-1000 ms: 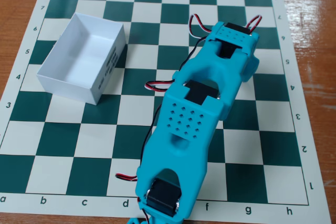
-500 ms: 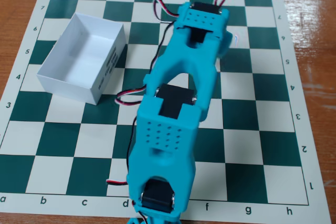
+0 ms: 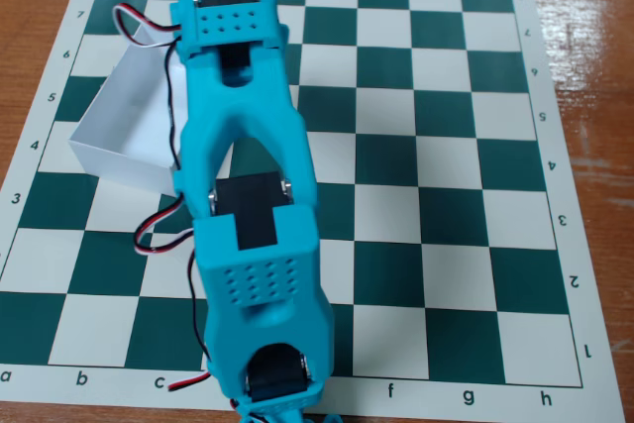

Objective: Grab the toy horse and put it in the box.

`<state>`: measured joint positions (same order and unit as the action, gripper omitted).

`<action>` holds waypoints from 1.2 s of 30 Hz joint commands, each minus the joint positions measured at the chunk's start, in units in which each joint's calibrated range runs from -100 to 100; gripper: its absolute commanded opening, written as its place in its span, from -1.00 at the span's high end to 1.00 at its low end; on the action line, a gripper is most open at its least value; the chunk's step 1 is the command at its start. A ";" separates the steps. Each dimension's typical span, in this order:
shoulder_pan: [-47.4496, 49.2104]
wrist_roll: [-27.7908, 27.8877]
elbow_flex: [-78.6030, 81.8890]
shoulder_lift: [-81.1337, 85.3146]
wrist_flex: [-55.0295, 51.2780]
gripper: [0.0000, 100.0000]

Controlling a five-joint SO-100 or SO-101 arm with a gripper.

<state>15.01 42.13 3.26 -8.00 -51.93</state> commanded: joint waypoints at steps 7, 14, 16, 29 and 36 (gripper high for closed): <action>8.92 0.14 -1.03 1.81 6.00 1.00; 11.70 0.34 -1.22 -0.85 8.24 1.00; 11.99 0.34 -1.22 -1.91 9.57 1.00; 11.20 -0.20 -2.13 -8.64 12.31 1.00; 10.13 -0.30 -1.67 -10.05 13.31 0.77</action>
<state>26.21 42.02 3.26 -18.30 -39.32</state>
